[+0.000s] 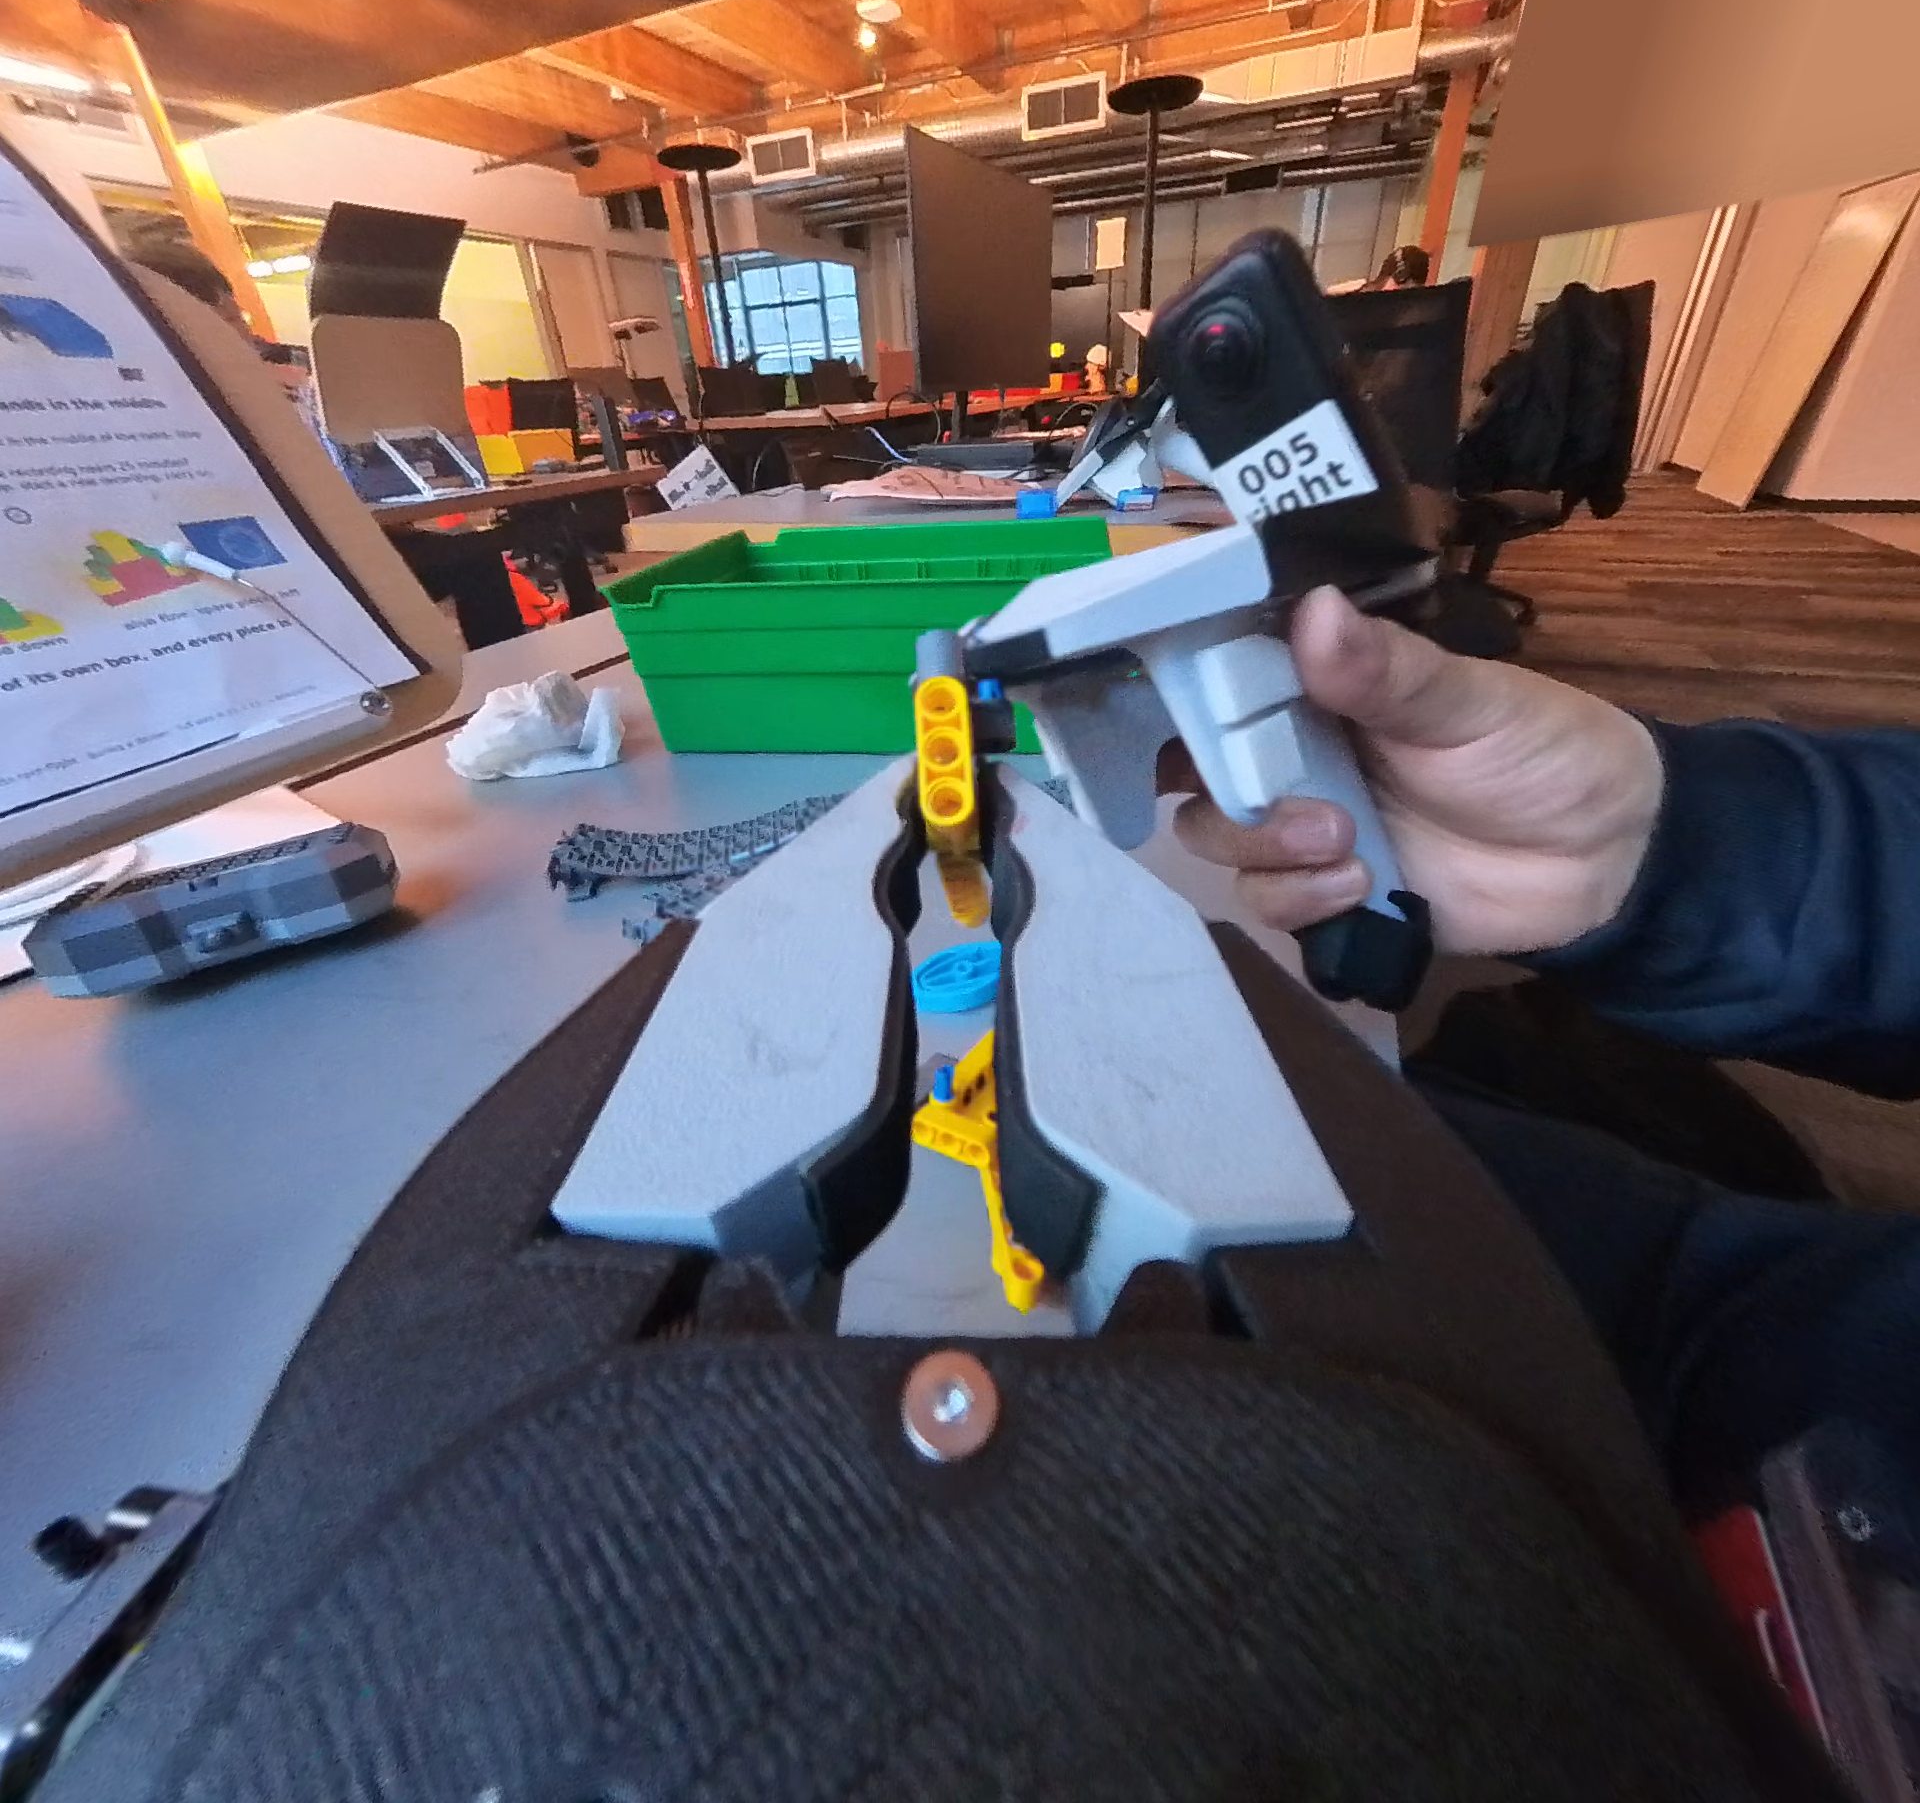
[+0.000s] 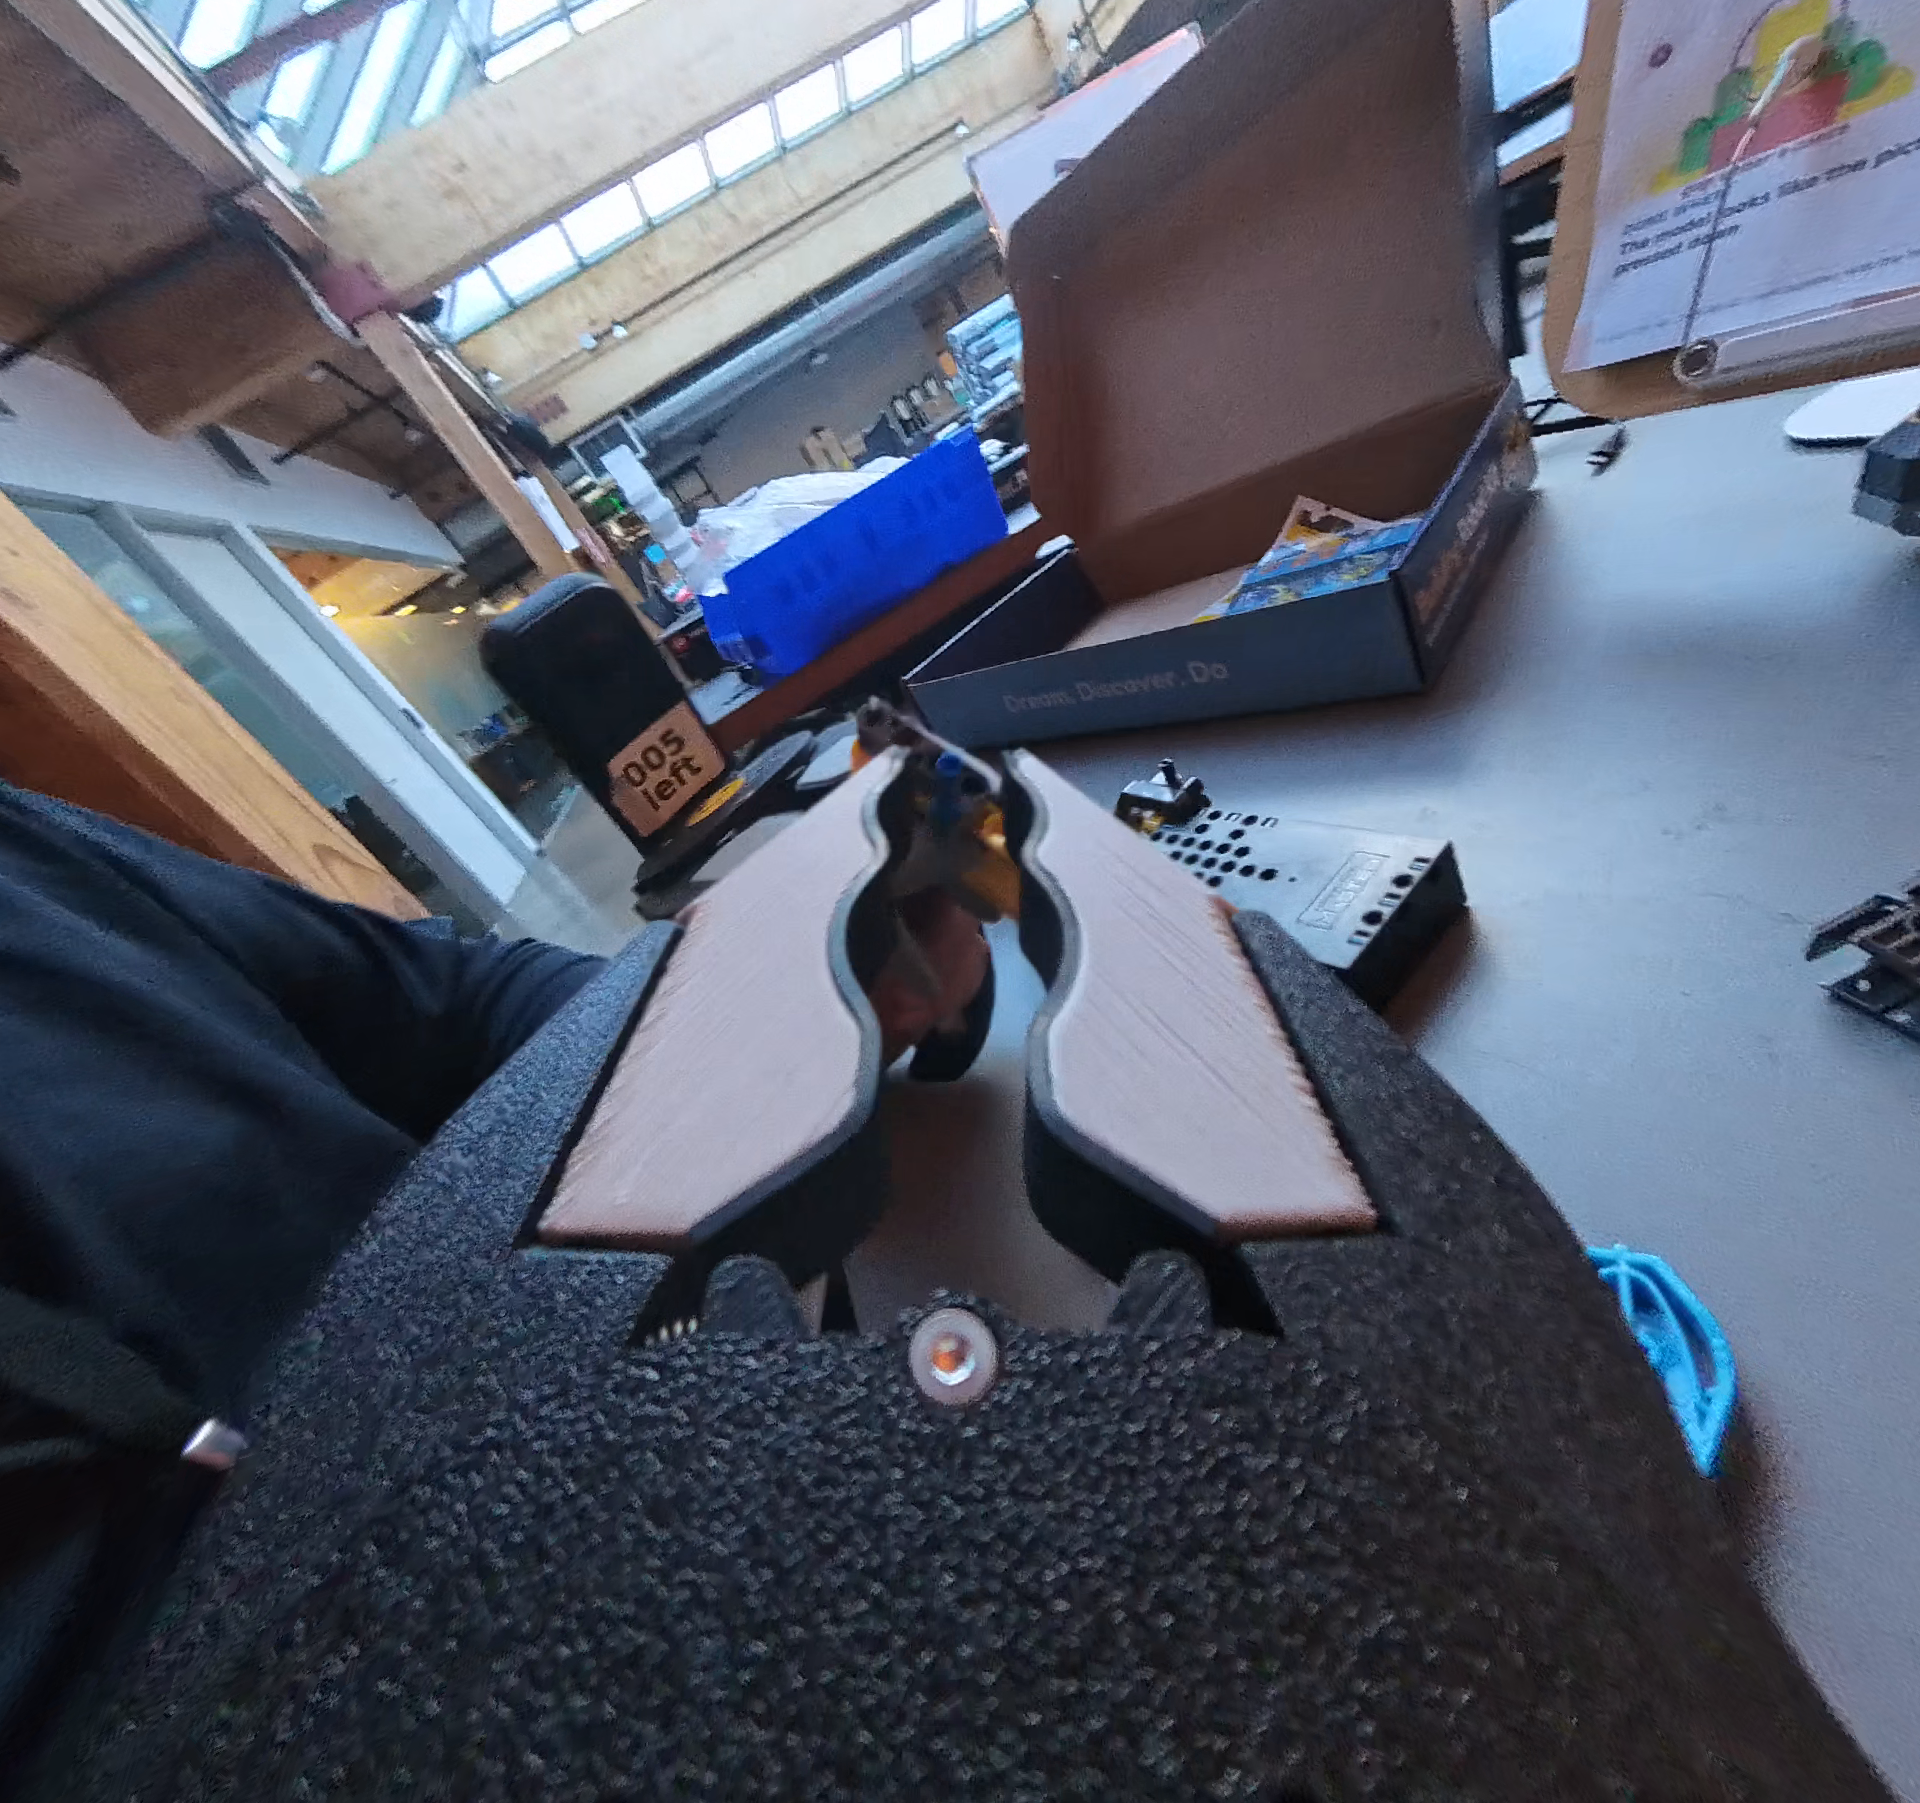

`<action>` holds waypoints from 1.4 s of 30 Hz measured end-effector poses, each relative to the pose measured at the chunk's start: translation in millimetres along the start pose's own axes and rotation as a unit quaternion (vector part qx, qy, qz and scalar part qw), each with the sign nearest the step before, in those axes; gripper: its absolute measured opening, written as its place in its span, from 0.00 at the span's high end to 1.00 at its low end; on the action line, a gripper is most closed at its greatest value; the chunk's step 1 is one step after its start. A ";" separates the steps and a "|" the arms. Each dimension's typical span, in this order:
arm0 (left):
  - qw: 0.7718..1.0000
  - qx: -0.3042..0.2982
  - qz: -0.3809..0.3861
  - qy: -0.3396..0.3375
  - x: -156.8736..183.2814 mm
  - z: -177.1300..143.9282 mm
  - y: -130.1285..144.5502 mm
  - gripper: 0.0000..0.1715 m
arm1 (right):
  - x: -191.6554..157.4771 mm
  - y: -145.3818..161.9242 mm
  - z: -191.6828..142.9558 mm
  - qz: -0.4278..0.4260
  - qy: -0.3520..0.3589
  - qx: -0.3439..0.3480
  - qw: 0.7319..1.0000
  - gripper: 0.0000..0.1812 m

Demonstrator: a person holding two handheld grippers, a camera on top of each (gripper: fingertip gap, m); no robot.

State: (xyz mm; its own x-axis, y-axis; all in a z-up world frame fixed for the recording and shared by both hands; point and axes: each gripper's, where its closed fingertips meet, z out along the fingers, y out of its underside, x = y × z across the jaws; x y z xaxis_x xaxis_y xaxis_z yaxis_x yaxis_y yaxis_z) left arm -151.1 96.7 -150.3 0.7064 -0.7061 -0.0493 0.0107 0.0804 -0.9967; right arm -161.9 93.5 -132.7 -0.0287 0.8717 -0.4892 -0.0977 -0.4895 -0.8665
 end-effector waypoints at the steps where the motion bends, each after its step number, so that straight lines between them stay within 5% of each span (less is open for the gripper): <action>1: 1.000 -0.003 -0.002 0.000 1.2 1.2 1.6 0.96 | -1.7 -2.6 0.4 -0.003 -0.002 0.008 1.000 0.99; 6: 0.998 -0.024 -0.042 0.045 9.4 7.7 6.3 0.84 | 4.1 7.0 4.8 0.032 0.002 -0.002 0.999 1.00; 7: 0.997 -0.037 -0.047 0.039 5.7 8.5 10.1 0.90 | 5.4 8.0 5.3 0.046 -0.002 0.001 0.999 0.99; 14: 0.998 -0.052 -0.030 -0.011 -7.3 17.0 5.8 0.91 | 18.3 -10.8 4.7 0.087 0.019 0.084 0.992 1.00; 17: 0.993 -0.106 -0.040 0.018 8.7 11.1 36.0 0.91 | 49.4 -96.4 -64.3 0.136 0.022 0.291 0.947 1.00; 18: 0.996 -0.087 -0.028 0.010 9.4 9.1 27.8 0.91 | 59.4 -122.9 -91.8 0.106 0.038 0.312 0.943 1.00; 20: 0.997 -0.067 -0.036 0.010 2.2 10.2 13.5 0.91 | 61.7 -132.9 -92.3 0.053 0.055 0.205 0.976 1.00; 24: 0.997 -0.038 -0.066 0.012 -13.0 10.7 15.0 0.91 | 39.0 -112.2 -71.9 0.000 0.066 0.089 0.994 1.00; 29: 0.998 -0.015 -0.063 0.003 -16.2 8.7 11.5 0.91 | 88.3 -145.0 -133.5 -0.117 0.253 0.012 0.960 1.00; 32: 0.998 -0.028 -0.048 0.015 -8.4 12.4 14.5 0.91 | 143.8 -157.9 -181.3 -0.082 0.336 -0.047 0.937 0.99; 35: 0.999 -0.037 -0.022 0.020 -1.6 14.3 16.7 0.91 | 180.7 -142.5 -209.4 -0.018 0.372 -0.120 0.920 0.87; 38: 0.999 -0.045 0.000 0.023 3.8 15.9 18.4 0.91 | 187.0 -137.4 -219.6 -0.033 0.405 -0.134 0.904 0.84; 42: 0.998 -0.048 0.015 0.036 11.3 17.9 19.1 0.91 | 140.0 -112.3 -176.6 -0.081 0.329 -0.146 0.929 0.83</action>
State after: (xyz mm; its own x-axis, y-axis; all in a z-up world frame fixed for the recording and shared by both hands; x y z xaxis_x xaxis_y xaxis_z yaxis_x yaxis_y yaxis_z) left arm -130.2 102.9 -168.7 0.6527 -0.7533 -0.0801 -0.0802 0.0364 -0.9961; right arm 20.7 266.5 -121.5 0.5871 0.7786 -0.2216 0.2283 -0.4219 -0.8774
